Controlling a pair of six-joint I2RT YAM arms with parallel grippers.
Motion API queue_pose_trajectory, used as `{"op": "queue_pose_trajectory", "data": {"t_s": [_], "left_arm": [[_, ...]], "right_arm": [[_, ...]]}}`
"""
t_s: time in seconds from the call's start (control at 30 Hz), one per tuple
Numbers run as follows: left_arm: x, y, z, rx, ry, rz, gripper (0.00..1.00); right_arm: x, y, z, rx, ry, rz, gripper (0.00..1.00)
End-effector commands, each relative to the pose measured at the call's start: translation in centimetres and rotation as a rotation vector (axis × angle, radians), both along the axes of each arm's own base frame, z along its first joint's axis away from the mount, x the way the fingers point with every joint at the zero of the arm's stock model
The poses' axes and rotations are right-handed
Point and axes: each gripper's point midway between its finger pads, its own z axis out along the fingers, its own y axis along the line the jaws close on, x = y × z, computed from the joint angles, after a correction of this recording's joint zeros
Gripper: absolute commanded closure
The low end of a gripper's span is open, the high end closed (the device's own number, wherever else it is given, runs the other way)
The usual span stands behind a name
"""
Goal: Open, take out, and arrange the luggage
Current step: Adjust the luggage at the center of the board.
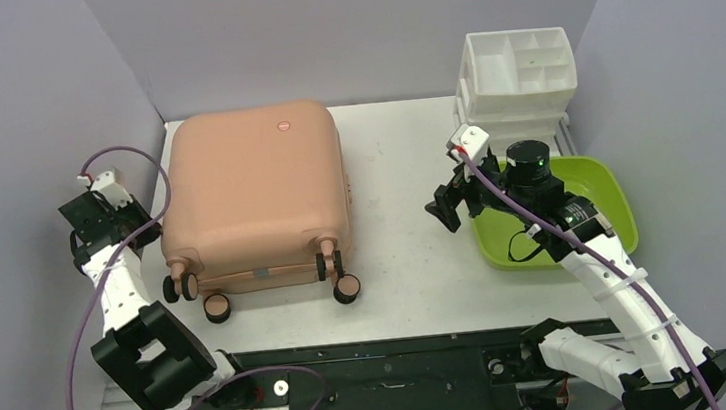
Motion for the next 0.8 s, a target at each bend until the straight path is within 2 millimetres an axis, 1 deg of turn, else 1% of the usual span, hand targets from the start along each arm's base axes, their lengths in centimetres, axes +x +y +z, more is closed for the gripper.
{"op": "queue_pose_trajectory", "data": {"t_s": [0.0,0.07,0.1,0.13,0.17,0.2,0.23,0.27,0.3,0.33,0.4,0.53,0.57,0.67,0.77], "left_arm": [[-1.3,-1.0,-2.6,-0.011,0.114,-0.03,0.99],[-1.4,-1.6,-3.1,0.002,0.138,-0.053,1.0],[-1.4,-2.4,-3.4,0.007,0.151,-0.086,1.0],[-1.2,-3.6,-3.5,0.008,0.155,-0.129,1.0],[-1.5,-4.3,-3.7,0.015,0.17,-0.166,1.0],[-1.3,-5.8,-3.5,0.027,0.164,-0.231,1.0],[-1.6,-6.7,-3.6,0.026,0.173,-0.267,1.0],[-1.5,-8.3,-3.4,0.044,0.167,-0.334,1.0],[-1.7,-9.2,-3.5,0.05,0.173,-0.364,1.0],[-1.8,-10.5,-3.1,0.073,0.162,-0.426,1.0],[-2.0,-12.7,-3.0,0.085,0.159,-0.511,1.0],[-2.4,-16.6,-3.2,0.075,0.169,-0.678,1.0],[-2.4,-17.4,-3.0,0.068,0.166,-0.71,1.0],[-2.8,-20.4,-3.3,0.052,0.18,-0.83,1.0],[-3.4,-23.3,-2.9,0.057,0.162,-0.941,1.0]], "right_arm": [[0.4,-0.1,1.2,0.01,-0.067,-0.008,0.04],[0.5,-0.1,1.3,0.009,-0.067,-0.009,0.04],[0.5,-0.1,1.3,0.01,-0.067,-0.012,0.04],[0.6,-0.1,1.2,0.008,-0.064,-0.012,0.04],[0.7,-0.1,1.3,0.007,-0.065,-0.013,0.04],[0.7,-0.1,1.2,0.006,-0.064,-0.014,0.04],[0.8,-0.2,1.3,0.004,-0.065,-0.016,0.04],[0.9,-0.2,1.2,0.002,-0.062,-0.017,0.04],[1.0,-0.2,1.2,0.0,-0.064,-0.02,0.04],[1.0,-0.2,1.1,-0.002,-0.059,-0.02,0.04],[1.1,-0.2,1.2,-0.006,-0.059,-0.02,0.04],[1.4,0.1,1.7,-0.018,-0.053,-0.006,0.04],[1.4,0.1,1.7,-0.023,-0.053,-0.001,0.04],[1.8,0.7,1.9,-0.034,-0.038,0.025,0.04],[2.1,1.4,1.6,-0.048,-0.017,0.055,0.04]]}}
